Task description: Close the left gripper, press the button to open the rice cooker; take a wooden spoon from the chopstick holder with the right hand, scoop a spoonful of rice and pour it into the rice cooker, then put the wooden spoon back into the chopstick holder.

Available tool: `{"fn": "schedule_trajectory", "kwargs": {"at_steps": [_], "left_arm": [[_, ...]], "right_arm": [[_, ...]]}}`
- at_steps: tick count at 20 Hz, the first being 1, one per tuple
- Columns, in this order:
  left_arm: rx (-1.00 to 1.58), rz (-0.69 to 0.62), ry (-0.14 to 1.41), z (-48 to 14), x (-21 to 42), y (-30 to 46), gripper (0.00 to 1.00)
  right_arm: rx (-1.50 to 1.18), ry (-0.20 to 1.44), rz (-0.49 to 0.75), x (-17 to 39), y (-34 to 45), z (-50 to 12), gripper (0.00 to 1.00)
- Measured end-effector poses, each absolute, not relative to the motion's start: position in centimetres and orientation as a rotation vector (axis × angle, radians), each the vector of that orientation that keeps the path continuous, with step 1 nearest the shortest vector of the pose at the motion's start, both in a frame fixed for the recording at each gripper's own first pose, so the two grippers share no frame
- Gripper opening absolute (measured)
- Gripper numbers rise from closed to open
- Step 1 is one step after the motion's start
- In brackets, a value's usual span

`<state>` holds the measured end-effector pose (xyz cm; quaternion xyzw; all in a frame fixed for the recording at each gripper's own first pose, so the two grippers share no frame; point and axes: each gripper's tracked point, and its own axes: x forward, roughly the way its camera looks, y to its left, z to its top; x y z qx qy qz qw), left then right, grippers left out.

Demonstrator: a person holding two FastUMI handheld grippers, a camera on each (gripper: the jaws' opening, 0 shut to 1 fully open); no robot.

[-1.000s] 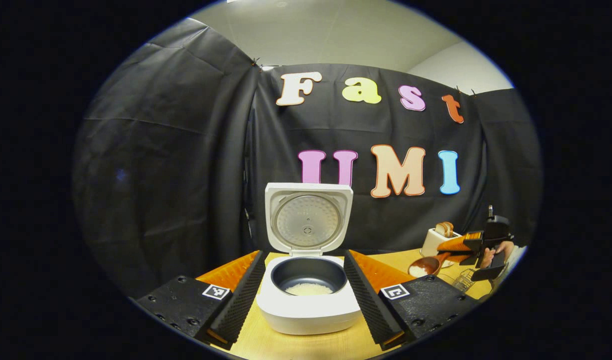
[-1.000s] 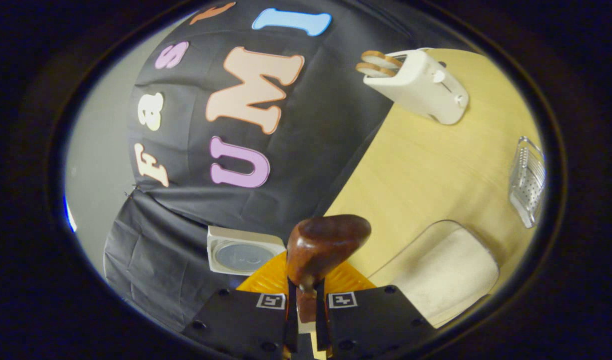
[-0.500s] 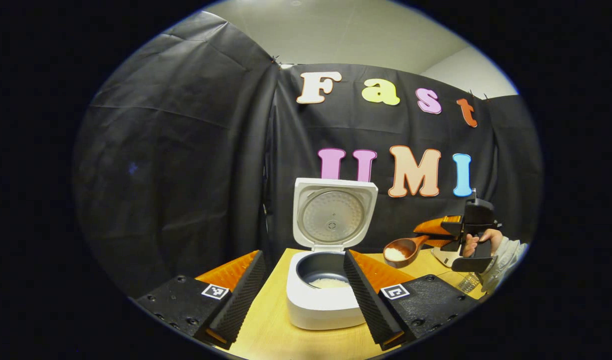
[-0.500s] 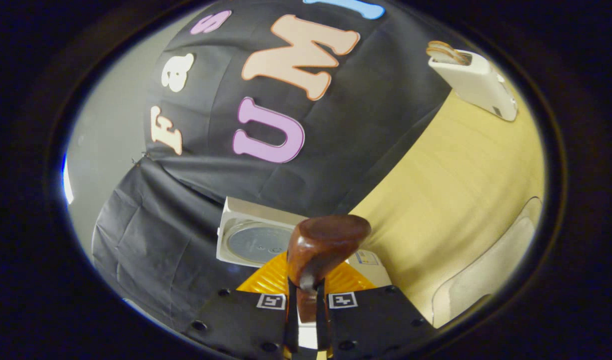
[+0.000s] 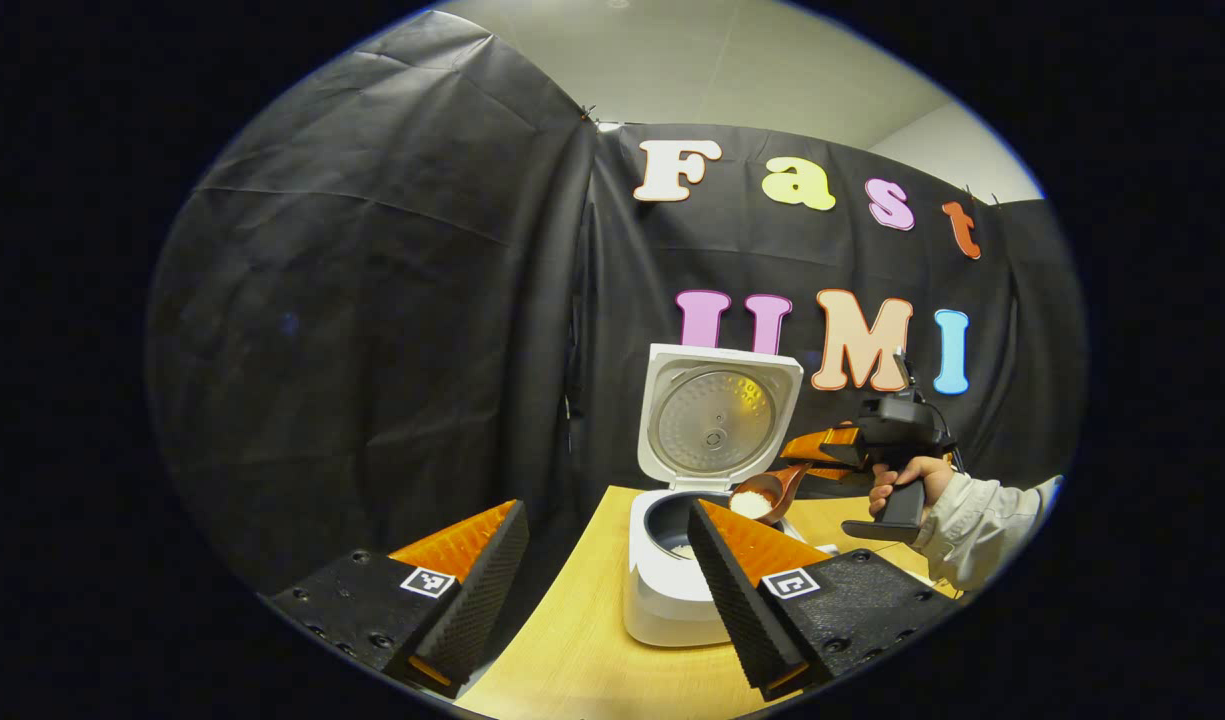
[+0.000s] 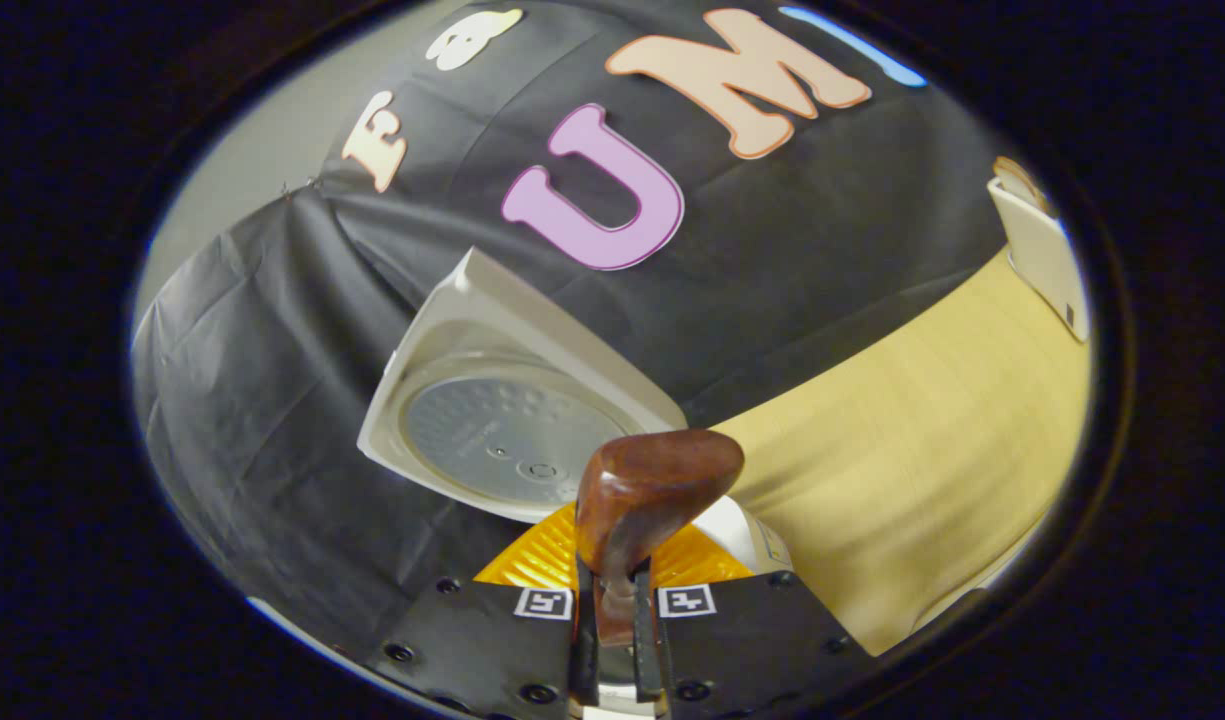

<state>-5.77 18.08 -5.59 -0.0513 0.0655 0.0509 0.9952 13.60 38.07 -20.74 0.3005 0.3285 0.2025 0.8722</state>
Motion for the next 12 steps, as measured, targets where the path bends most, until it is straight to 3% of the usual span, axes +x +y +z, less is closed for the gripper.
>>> {"fn": "schedule_trajectory", "kwargs": {"at_steps": [5, 7, 12], "left_arm": [[-0.113, 0.115, 0.135, -6.1, -6.1, 19.2, 0.95], [-0.121, 0.117, 0.135, -6.3, -6.2, 19.4, 0.95], [-0.138, 0.112, 0.133, -6.5, -6.2, 19.5, 0.95]], "right_arm": [[0.356, 0.64, 0.474, 12.9, 40.4, -22.1, 0.19], [0.24, 0.598, 0.501, 12.8, 41.1, -22.0, 0.14], [-0.065, 0.45, 0.579, 12.1, 42.6, -20.3, 0.17]]}}
